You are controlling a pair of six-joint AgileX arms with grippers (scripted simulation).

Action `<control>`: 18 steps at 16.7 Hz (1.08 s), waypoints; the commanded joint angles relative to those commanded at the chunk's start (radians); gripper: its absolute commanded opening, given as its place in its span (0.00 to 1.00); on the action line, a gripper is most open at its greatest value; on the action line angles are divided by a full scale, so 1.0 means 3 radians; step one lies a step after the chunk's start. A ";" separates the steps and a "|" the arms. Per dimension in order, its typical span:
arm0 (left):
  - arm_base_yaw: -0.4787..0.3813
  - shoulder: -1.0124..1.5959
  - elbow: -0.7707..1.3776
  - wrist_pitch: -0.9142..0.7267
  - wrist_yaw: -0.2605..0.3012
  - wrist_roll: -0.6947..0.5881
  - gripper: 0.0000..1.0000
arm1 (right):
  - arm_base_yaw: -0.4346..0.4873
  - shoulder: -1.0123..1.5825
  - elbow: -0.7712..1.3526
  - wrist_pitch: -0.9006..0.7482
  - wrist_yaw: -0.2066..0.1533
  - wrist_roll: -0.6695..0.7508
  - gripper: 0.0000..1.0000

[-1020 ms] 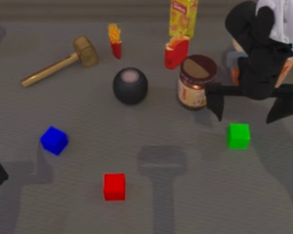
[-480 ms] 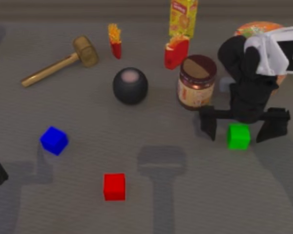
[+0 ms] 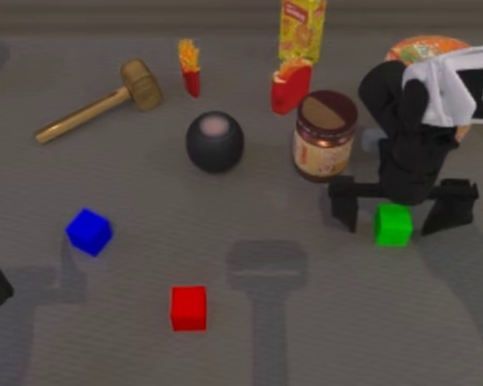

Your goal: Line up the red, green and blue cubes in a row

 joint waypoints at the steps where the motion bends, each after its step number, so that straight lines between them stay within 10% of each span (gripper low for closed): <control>1: 0.0000 0.0000 0.0000 0.0000 0.0000 0.0000 1.00 | 0.0000 0.0000 0.0000 0.0000 0.0000 0.0000 0.70; 10: 0.0000 0.0000 0.0000 0.0000 0.0000 0.0000 1.00 | 0.0000 0.0000 0.0000 0.0000 0.0000 0.0000 0.02; 18: 0.0000 0.0000 0.0000 0.0000 0.0000 0.0000 1.00 | 0.0000 0.0000 0.0000 0.0000 0.0000 0.0000 0.00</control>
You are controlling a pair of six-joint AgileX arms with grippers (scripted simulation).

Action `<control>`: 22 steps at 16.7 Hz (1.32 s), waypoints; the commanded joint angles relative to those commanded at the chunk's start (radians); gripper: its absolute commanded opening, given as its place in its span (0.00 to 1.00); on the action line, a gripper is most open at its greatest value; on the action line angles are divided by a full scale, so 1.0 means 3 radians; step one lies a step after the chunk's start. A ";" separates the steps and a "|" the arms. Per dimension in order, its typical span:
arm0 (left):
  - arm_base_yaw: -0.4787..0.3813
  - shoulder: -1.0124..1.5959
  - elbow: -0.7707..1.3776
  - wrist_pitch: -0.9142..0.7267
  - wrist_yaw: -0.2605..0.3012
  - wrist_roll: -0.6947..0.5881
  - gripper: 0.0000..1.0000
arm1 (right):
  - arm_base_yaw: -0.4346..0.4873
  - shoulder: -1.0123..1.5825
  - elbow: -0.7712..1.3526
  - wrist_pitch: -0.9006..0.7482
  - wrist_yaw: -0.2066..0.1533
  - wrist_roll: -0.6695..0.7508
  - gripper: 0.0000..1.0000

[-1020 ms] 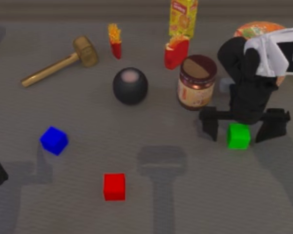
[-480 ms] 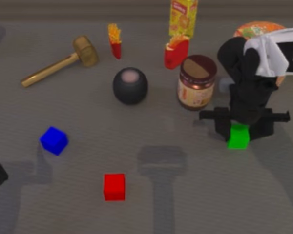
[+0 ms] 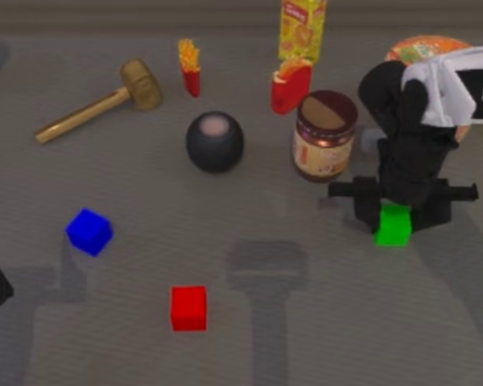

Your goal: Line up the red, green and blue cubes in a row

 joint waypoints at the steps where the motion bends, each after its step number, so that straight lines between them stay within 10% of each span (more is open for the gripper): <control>1: 0.0000 0.0000 0.0000 0.0000 0.0000 0.0000 1.00 | -0.0010 -0.0054 0.0012 -0.0022 0.0019 -0.0009 0.00; 15: 0.0000 0.0000 0.0000 0.0000 0.0000 0.0000 1.00 | 0.0010 -0.0369 0.0473 -0.0809 0.0015 -0.0005 0.00; 22: 0.0000 0.0000 0.0000 0.0000 0.0000 0.0000 1.00 | 0.0841 -0.0446 0.0470 -0.0927 0.0027 0.0723 0.00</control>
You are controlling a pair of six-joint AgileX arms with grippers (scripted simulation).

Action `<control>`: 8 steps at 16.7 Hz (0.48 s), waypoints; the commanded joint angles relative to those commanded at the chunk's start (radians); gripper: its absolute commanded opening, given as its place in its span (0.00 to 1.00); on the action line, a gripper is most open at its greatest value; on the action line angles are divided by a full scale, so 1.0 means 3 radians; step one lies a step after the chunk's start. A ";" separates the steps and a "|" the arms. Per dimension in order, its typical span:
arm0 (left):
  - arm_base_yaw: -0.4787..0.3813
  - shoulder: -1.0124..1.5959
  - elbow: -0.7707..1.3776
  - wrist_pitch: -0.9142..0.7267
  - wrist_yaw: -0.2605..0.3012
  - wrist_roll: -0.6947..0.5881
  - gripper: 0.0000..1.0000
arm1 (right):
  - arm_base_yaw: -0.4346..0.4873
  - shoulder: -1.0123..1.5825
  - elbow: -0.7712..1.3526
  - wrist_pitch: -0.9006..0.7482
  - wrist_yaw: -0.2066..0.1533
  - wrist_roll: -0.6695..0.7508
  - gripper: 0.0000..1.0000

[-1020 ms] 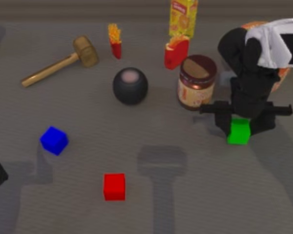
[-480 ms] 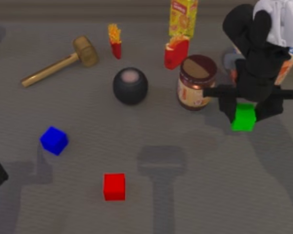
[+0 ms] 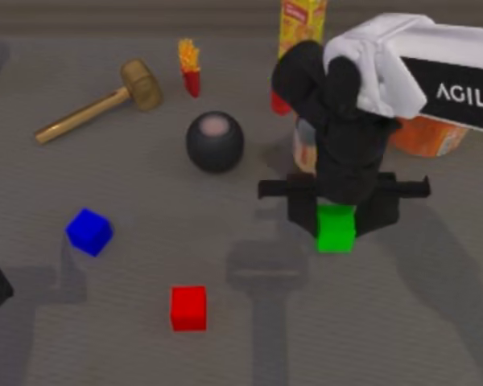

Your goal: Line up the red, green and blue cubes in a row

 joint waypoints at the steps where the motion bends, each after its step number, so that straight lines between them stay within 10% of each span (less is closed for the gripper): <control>1: 0.0000 0.0000 0.0000 0.0000 0.0000 0.0000 1.00 | 0.0173 -0.0020 -0.0008 -0.0022 0.0001 0.0146 0.00; 8: 0.0000 0.0000 0.0000 0.0000 0.0000 0.0000 1.00 | 0.0802 -0.0147 -0.0041 -0.0077 0.0011 0.0709 0.00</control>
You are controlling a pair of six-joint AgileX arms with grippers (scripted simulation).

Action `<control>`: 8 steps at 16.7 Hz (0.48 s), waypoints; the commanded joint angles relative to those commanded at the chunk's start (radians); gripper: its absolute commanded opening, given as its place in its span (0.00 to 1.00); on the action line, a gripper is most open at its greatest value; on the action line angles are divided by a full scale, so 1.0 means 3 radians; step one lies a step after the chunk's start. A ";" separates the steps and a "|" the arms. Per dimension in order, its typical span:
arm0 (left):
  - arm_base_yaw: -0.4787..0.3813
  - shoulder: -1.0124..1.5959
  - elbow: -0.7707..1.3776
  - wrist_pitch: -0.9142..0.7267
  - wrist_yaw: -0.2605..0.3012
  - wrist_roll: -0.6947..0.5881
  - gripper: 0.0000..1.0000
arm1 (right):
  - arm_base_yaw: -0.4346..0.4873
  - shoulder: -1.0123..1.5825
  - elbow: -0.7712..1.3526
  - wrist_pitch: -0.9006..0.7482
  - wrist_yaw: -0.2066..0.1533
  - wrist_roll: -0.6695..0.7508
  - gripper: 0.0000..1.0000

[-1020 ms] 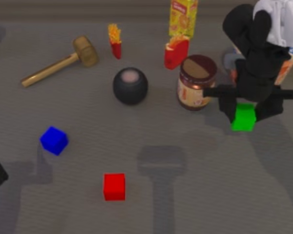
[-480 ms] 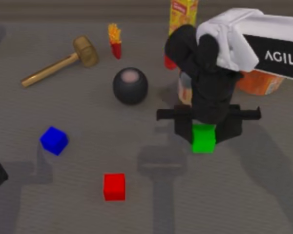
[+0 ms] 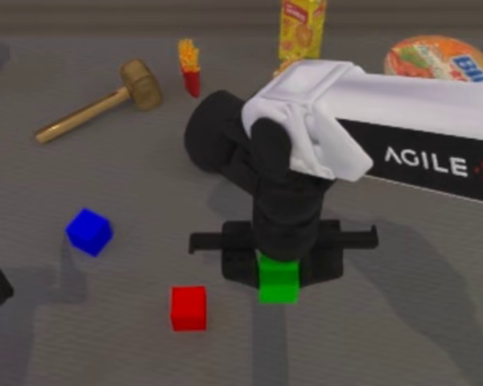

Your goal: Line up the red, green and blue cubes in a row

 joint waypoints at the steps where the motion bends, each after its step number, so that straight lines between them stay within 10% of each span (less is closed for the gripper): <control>1: 0.0000 0.0000 0.0000 0.0000 0.0000 0.0000 1.00 | 0.0000 0.0000 0.0000 0.0000 0.0000 0.0000 0.00; 8: 0.0000 0.0000 0.0000 0.0000 0.0000 0.0000 1.00 | -0.0005 0.0128 -0.0226 0.0355 -0.0001 0.0000 0.00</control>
